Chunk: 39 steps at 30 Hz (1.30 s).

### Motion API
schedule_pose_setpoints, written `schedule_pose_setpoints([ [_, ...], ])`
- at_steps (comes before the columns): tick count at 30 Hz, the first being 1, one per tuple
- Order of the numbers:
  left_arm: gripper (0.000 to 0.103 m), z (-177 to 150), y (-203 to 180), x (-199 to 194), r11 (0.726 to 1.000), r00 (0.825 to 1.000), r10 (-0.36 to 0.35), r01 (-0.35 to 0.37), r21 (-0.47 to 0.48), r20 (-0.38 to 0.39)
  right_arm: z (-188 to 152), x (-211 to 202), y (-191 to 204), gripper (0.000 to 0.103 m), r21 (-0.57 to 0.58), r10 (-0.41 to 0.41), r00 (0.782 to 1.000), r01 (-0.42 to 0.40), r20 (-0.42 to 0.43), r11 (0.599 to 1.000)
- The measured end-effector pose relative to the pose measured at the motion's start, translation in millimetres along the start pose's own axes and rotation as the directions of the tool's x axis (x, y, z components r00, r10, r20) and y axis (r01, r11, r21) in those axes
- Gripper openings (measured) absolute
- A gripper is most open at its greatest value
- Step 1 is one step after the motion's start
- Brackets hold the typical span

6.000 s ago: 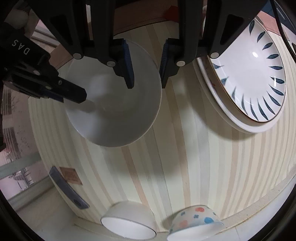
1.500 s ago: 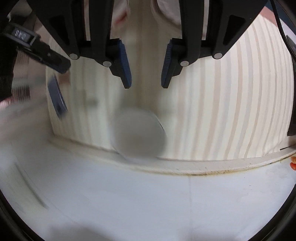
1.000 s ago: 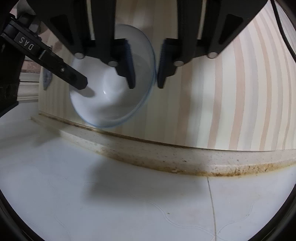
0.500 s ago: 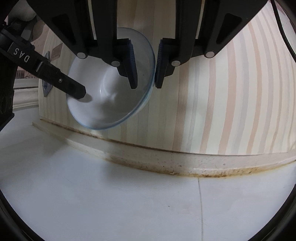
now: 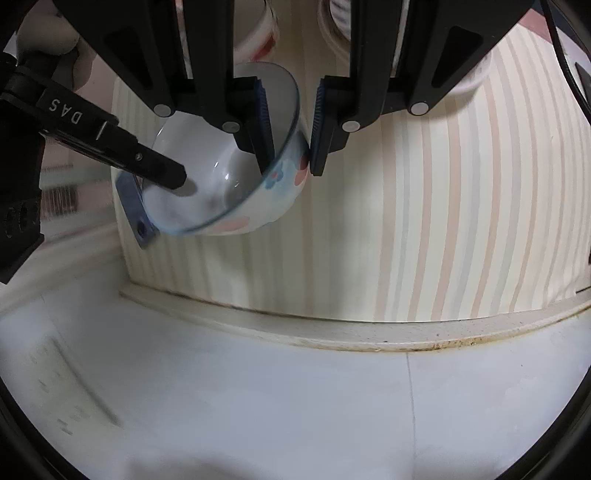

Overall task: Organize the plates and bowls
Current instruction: 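Carry the polka-dot bowl with both grippers and lower it into the nested bowls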

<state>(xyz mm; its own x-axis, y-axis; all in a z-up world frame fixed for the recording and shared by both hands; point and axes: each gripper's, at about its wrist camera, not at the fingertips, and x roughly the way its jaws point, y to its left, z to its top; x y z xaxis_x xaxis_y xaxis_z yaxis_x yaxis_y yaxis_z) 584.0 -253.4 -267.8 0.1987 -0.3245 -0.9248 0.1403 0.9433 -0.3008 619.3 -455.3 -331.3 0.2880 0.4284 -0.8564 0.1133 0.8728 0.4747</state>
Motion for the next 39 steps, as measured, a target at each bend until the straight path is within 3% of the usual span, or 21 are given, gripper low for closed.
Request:
schedule_pose_setpoints([
  [8,0.017,-54.7,-28.7,-29.8,0.996,0.999,-0.044,0.046,0.072,-0.028,-79.4,-52.7,-16.9,0.017,0.043,-0.001,1.0,0.001,-0.005,0.999],
  [16,0.017,-98.2,-51.9,-11.4,0.992,0.993,-0.047,0.06,0.114,-0.109,-141.6,-70.2,-44.1,0.017,0.096,-0.017,0.999,0.02,-0.035,0.995],
  [25,0.017,-131.2,-60.8,21.1,0.987,0.981,0.013,0.018,0.16,-0.192,-161.2,-48.8,-64.3,0.017,0.114,-0.038,0.993,0.05,-0.108,0.992],
  [39,0.017,-136.5,-63.4,48.4,0.982,0.973,0.073,-0.031,0.188,-0.219,-156.6,-27.2,-76.8,0.017,0.144,-0.04,0.989,0.061,-0.143,0.988],
])
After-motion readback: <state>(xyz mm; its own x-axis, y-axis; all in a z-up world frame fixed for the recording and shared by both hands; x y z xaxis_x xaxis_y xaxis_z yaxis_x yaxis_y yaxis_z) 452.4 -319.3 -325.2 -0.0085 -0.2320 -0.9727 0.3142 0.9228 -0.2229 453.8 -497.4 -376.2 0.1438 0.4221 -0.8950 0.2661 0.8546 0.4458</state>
